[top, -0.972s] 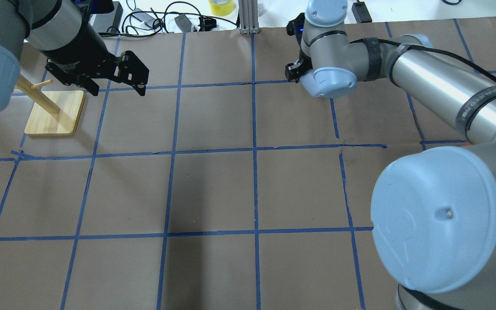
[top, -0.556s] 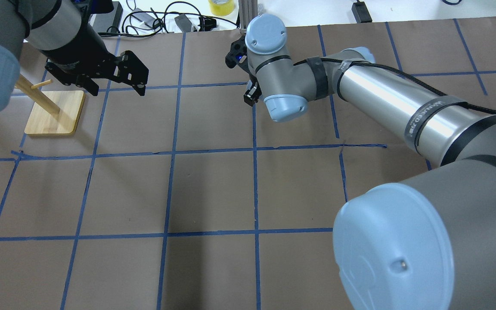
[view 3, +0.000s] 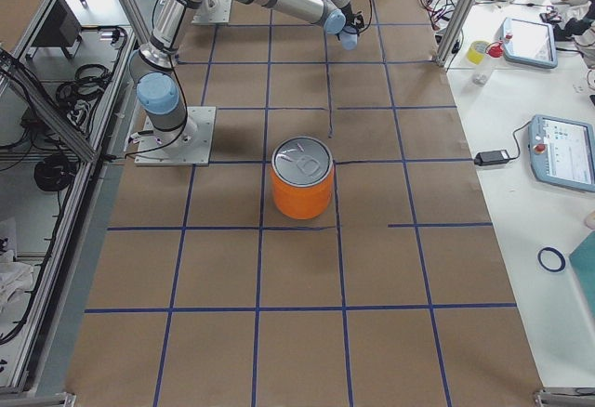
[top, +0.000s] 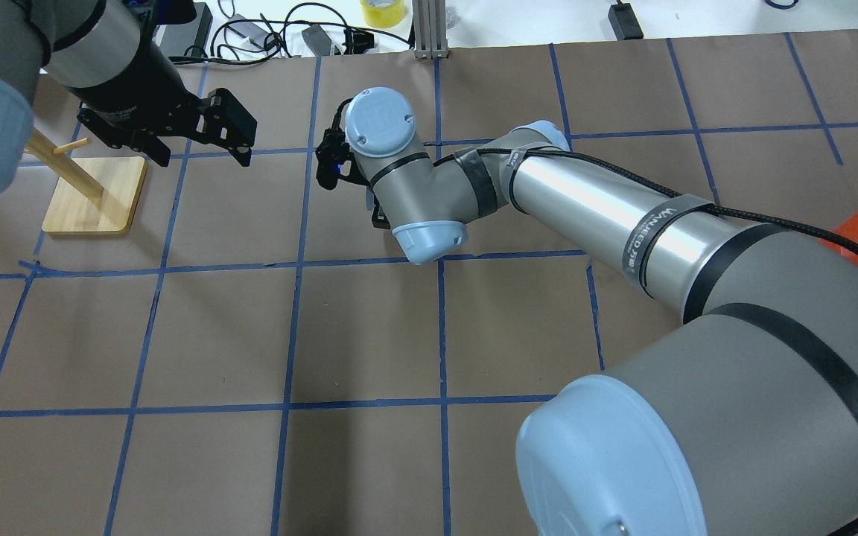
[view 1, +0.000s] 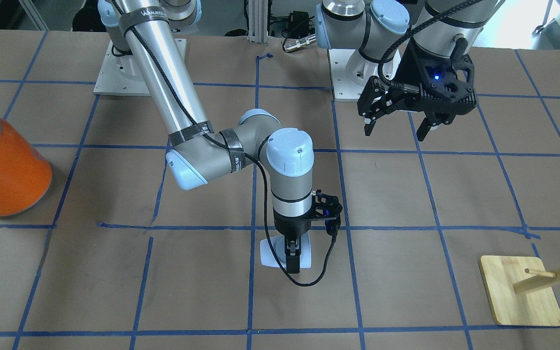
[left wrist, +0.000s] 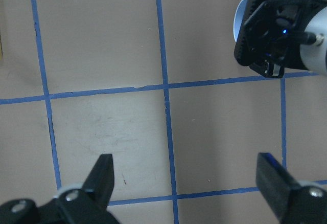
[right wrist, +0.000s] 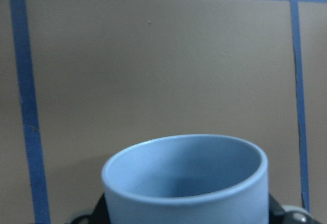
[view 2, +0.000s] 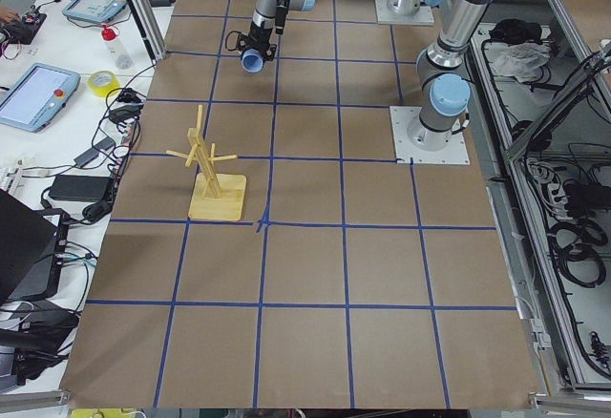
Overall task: Flip cup
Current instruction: 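Carry the cup with the right gripper toward the left gripper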
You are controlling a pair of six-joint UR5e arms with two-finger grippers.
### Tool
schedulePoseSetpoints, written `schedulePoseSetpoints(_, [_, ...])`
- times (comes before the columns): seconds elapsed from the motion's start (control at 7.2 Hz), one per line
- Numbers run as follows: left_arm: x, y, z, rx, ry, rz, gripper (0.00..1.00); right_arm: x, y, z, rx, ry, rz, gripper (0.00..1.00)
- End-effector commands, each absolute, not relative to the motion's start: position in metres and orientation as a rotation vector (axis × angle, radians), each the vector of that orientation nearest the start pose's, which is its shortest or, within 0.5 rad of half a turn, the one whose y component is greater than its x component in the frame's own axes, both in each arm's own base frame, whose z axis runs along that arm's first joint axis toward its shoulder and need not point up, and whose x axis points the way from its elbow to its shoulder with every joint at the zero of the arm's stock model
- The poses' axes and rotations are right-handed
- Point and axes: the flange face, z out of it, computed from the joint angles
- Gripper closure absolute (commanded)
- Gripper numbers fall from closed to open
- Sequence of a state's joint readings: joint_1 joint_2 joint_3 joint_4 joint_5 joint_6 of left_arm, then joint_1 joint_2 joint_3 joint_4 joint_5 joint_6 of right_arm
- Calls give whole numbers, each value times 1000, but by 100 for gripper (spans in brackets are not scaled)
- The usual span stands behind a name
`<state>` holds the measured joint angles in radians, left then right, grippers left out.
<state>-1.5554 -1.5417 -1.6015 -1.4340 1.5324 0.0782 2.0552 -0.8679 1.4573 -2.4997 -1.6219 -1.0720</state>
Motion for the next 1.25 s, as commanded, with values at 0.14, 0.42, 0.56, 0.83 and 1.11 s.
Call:
schedulePoseSetpoints(0.14, [-130,-494,502,104,3164,-219,0,467,-574,198,-2366,2192,-492,45])
schedulePoseSetpoints(0.42, [-130,-494,502,104,3164,-219,0,468,-571,196,-2362,2195,-473,22])
schedulePoseSetpoints(0.56, [-130,-494,502,104,3164,-217,0,468,-571,194,-2361,2197,-465,7])
schedulePoseSetpoints(0.83, [-129,-494,502,101,3164,-219,0,468,-572,196,-2362,2200,-464,0])
schedulePoseSetpoints(1.11, [-129,-494,502,103,3162,-219,0,460,-578,226,-2283,2278,-534,0])
